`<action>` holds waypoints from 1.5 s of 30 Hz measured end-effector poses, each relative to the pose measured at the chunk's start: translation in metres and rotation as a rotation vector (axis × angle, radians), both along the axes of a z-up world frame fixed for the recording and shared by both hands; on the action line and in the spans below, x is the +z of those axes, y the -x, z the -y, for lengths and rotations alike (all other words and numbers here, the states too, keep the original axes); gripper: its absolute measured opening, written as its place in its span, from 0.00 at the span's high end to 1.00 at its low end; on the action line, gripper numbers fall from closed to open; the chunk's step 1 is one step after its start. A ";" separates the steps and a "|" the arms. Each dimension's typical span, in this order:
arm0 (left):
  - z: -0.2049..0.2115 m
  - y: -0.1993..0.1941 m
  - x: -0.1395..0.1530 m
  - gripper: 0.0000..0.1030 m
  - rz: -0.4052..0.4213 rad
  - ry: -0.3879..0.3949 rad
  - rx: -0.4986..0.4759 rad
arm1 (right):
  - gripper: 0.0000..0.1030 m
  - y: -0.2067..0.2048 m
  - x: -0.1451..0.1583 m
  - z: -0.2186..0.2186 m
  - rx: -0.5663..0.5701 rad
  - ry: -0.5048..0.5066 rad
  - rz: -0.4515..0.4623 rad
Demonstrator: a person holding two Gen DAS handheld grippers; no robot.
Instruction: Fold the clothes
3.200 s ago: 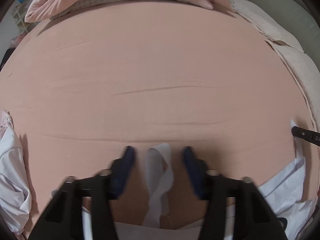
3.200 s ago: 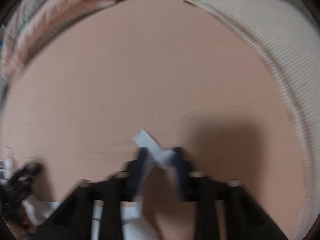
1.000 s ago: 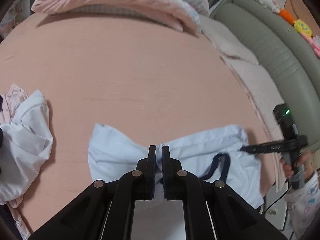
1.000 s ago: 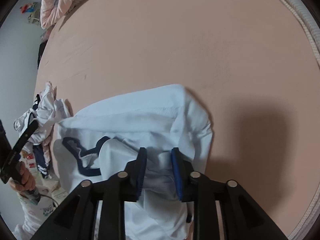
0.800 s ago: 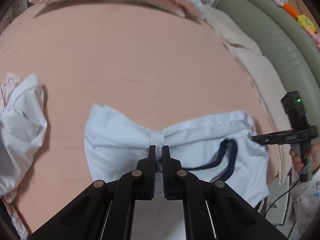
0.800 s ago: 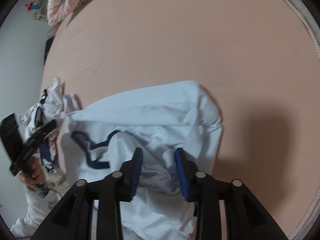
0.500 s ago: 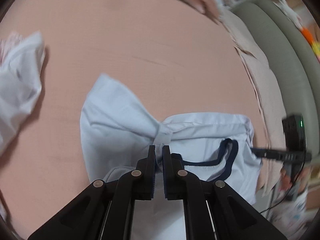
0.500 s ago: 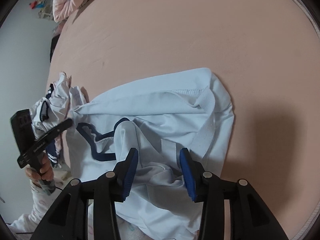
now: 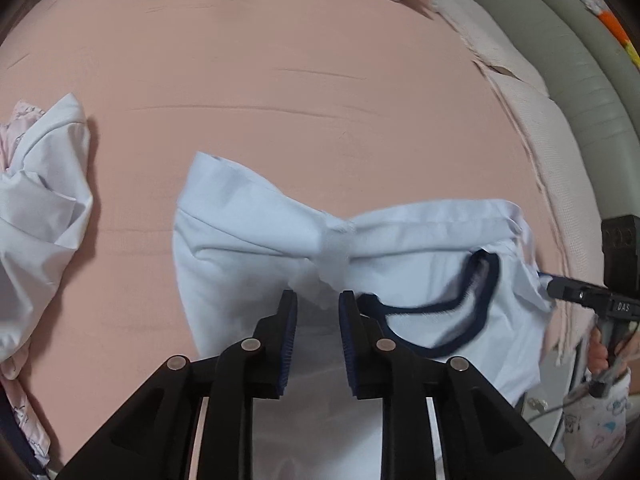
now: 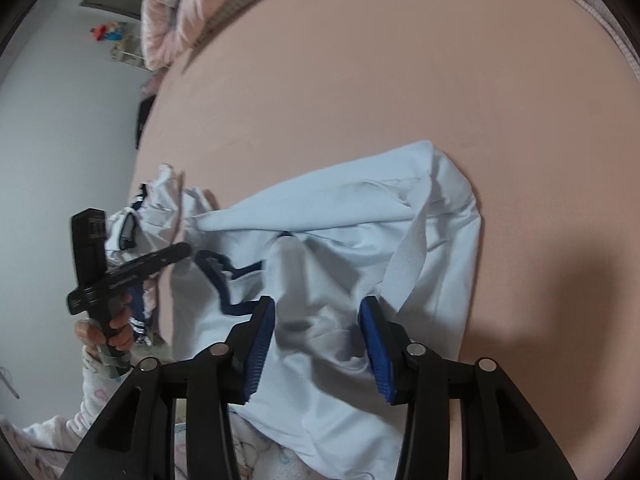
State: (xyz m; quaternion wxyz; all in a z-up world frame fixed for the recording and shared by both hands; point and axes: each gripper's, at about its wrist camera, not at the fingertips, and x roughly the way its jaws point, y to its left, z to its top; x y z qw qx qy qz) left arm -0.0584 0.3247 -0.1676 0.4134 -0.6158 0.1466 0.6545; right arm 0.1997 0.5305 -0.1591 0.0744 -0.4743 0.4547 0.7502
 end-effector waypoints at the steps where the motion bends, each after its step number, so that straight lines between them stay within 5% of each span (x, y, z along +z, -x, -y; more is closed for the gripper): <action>1: 0.002 -0.001 0.001 0.76 0.002 0.003 0.001 | 0.43 -0.001 0.002 0.002 0.004 -0.011 -0.014; 14: 0.032 -0.015 0.011 0.74 0.032 0.026 0.025 | 0.41 -0.003 0.009 0.016 0.020 -0.151 0.031; 28: 0.071 -0.013 0.024 0.69 0.032 0.003 0.058 | 0.41 -0.022 0.014 0.026 0.027 -0.192 0.077; 33: 0.072 -0.008 0.021 0.40 0.085 -0.057 0.052 | 0.40 -0.021 0.016 0.034 0.066 -0.186 0.095; 45: 0.051 -0.010 0.000 0.39 -0.001 -0.045 -0.003 | 0.40 -0.014 0.013 0.039 0.063 -0.290 0.160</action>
